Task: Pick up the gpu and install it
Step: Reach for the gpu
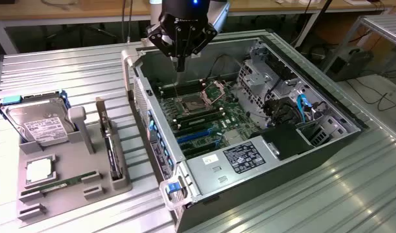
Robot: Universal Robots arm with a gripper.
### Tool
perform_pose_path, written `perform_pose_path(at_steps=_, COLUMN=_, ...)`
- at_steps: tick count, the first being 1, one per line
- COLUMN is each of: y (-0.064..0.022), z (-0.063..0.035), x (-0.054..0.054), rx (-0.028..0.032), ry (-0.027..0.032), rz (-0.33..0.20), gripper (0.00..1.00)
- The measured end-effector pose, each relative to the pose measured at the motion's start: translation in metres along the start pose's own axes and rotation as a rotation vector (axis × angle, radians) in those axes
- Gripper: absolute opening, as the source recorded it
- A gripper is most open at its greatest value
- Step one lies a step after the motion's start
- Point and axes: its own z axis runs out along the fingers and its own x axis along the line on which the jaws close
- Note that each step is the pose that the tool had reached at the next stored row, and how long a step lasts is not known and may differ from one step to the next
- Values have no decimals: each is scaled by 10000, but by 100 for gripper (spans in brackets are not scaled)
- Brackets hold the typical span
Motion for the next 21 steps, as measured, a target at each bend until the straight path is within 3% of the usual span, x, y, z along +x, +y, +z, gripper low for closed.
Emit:
perform_pose_path(at_steps=14, y=0, z=0, x=4, rx=1, ry=0, rz=1, gripper=11)
perform_pose_path(at_steps=17, y=-56, z=-6, x=144, rx=1, ry=1, rz=0, gripper=11)
perform_pose_path(at_steps=21, y=-159, z=-17, x=409, rx=0, ry=0, rz=1, gripper=11)
